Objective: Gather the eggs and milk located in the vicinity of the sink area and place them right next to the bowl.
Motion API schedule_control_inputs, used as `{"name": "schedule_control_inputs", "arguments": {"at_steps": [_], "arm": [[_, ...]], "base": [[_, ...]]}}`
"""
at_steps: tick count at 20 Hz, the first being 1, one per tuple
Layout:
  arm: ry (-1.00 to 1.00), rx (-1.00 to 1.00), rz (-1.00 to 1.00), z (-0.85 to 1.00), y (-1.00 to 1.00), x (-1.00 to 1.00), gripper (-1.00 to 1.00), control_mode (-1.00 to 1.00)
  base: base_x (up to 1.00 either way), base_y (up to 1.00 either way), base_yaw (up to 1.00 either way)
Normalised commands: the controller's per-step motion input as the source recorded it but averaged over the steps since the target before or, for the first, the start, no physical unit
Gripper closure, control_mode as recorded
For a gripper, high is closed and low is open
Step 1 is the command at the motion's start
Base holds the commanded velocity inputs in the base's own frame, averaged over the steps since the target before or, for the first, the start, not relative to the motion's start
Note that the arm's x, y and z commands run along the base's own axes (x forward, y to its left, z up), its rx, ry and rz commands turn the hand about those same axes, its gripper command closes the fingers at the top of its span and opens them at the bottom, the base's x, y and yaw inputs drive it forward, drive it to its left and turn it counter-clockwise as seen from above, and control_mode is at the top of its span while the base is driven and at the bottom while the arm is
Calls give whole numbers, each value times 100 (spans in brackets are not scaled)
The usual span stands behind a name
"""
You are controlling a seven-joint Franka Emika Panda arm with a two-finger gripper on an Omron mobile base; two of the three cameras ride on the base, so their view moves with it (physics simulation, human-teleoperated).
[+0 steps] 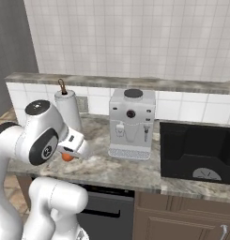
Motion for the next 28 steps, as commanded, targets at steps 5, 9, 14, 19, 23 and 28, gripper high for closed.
{"name": "schedule_control_inputs", "arguments": {"at_steps": [5, 9, 14, 19, 23, 28], "arm": [[14, -11, 0, 2, 0, 2, 100, -100], [0, 10, 0, -10, 0, -3, 100, -100], [0, 10, 0, -19, 0, 0, 100, -100], [8, 1, -1, -27, 0, 0, 100, -100], [0, 0, 0, 0, 0, 0, 100, -100], [0, 0, 0, 0, 0, 0, 100, -100]], "base": [[0, 0, 0], [0, 0, 0], [0, 0, 0], [0, 0, 0], [0, 0, 0], [0, 0, 0]]}}
